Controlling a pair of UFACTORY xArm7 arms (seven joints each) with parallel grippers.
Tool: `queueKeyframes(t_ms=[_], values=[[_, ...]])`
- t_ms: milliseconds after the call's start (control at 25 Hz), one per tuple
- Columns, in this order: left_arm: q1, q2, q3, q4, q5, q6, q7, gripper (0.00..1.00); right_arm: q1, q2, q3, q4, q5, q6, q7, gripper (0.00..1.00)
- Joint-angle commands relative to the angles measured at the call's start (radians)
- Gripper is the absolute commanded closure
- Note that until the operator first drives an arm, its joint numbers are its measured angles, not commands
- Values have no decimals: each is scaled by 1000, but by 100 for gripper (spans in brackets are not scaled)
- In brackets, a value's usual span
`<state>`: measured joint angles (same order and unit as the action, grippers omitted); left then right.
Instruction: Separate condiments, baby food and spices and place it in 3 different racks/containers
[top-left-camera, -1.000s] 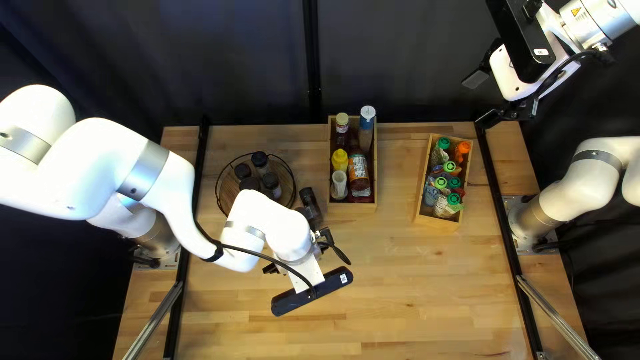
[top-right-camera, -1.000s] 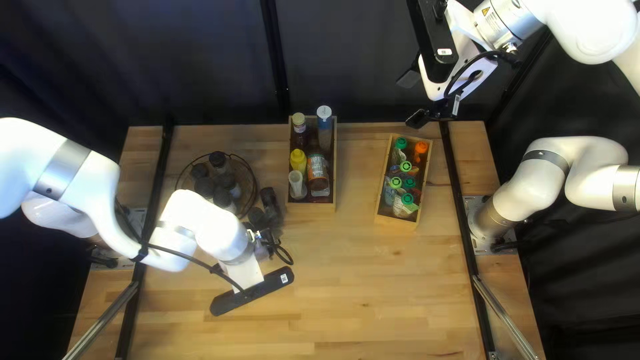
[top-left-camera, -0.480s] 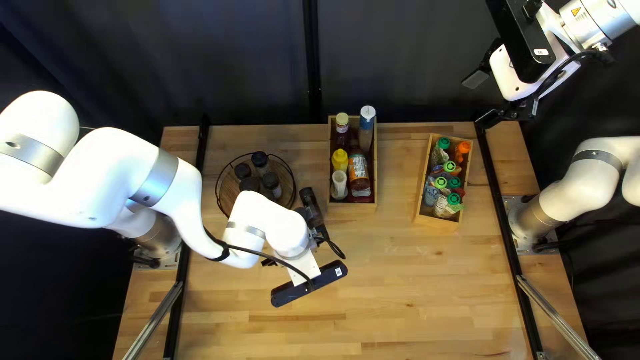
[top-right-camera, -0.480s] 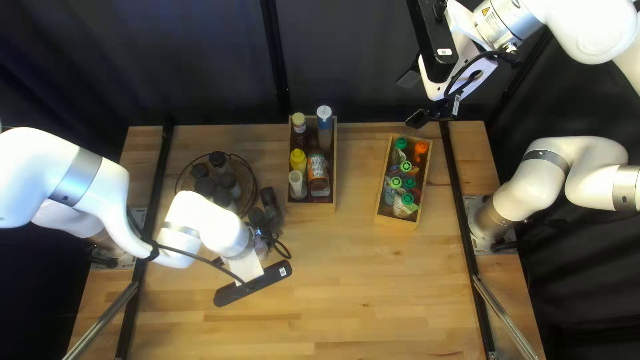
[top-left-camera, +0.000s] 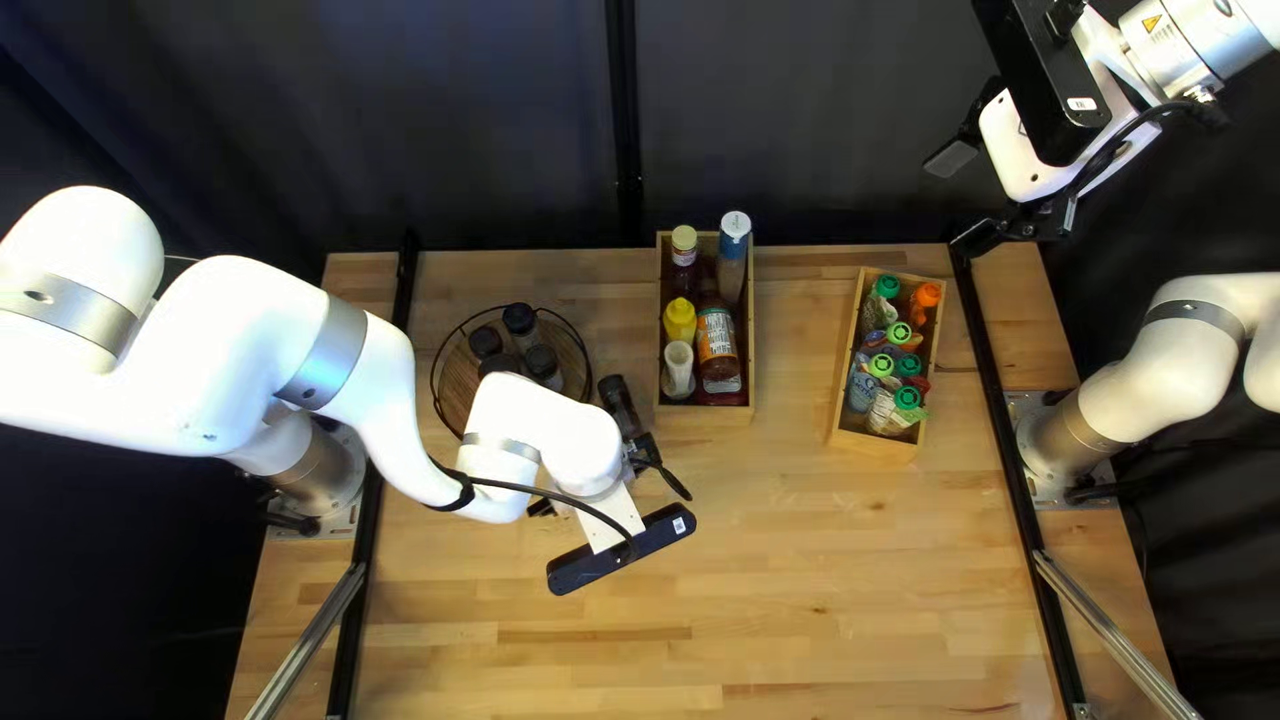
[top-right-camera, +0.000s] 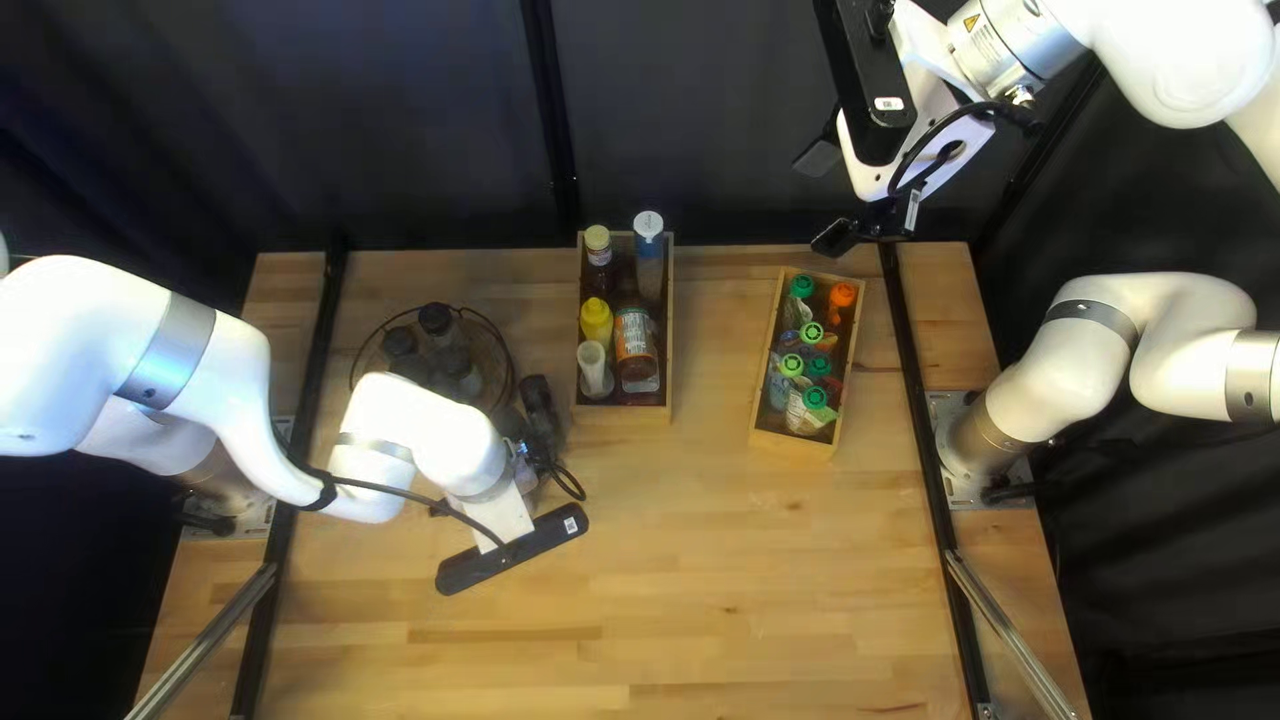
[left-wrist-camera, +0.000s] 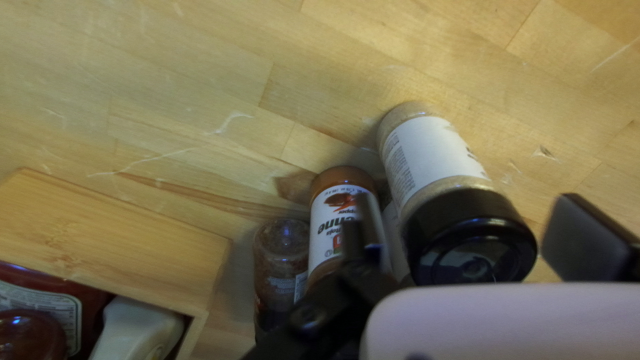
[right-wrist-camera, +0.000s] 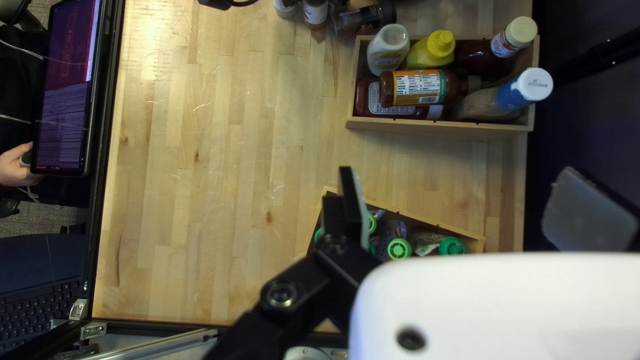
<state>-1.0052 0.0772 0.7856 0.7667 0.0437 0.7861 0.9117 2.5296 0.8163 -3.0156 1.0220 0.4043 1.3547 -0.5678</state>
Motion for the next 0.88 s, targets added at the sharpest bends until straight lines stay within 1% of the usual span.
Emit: queueKeyframes(t_ms=[40, 160, 200, 240, 320, 400, 480, 600, 640, 720, 760, 800, 880], values=[[-16, -38, -10, 31, 24, 74, -32, 100, 0, 0, 0, 0, 0, 0, 0, 0], [-31, -94, -29, 62, 50, 175, -68, 100, 0, 0, 0, 0, 0, 0, 0, 0], [-32, -101, -31, 67, 51, 191, -68, 100, 0, 0, 0, 0, 0, 0, 0, 0], [-34, -138, -41, 65, 75, 229, -92, 100, 0, 0, 0, 0, 0, 0, 0, 0], [-31, -186, -52, 50, 111, 262, -126, 100, 0, 0, 0, 0, 0, 0, 0, 0], [-14, -262, -75, 10, 174, 295, -198, 100, 0, 0, 0, 0, 0, 0, 0, 0], [16, -347, -109, -43, 244, 327, -306, 100, 0, 0, 0, 0, 0, 0, 0, 0], [51, -418, -152, -91, 299, 358, -441, 100, 0, 0, 0, 0, 0, 0, 0, 0], [73, -463, -184, -118, 325, 379, -526, 100, 0, 0, 0, 0, 0, 0, 0, 0], [101, -510, -223, -146, 352, 405, -634, 100, 0, 0, 0, 0, 0, 0, 0, 0], [128, -552, -258, -170, 373, 428, -727, 100, 0, 0, 0, 0, 0, 0, 0, 0], [140, -572, -274, -182, 381, 437, -770, 100, 0, 0, 0, 0, 0, 0, 0, 0], [183, -626, -320, -215, 402, 466, -911, 100, 0, 0, 0, 0, 0, 0, 0, 0]])
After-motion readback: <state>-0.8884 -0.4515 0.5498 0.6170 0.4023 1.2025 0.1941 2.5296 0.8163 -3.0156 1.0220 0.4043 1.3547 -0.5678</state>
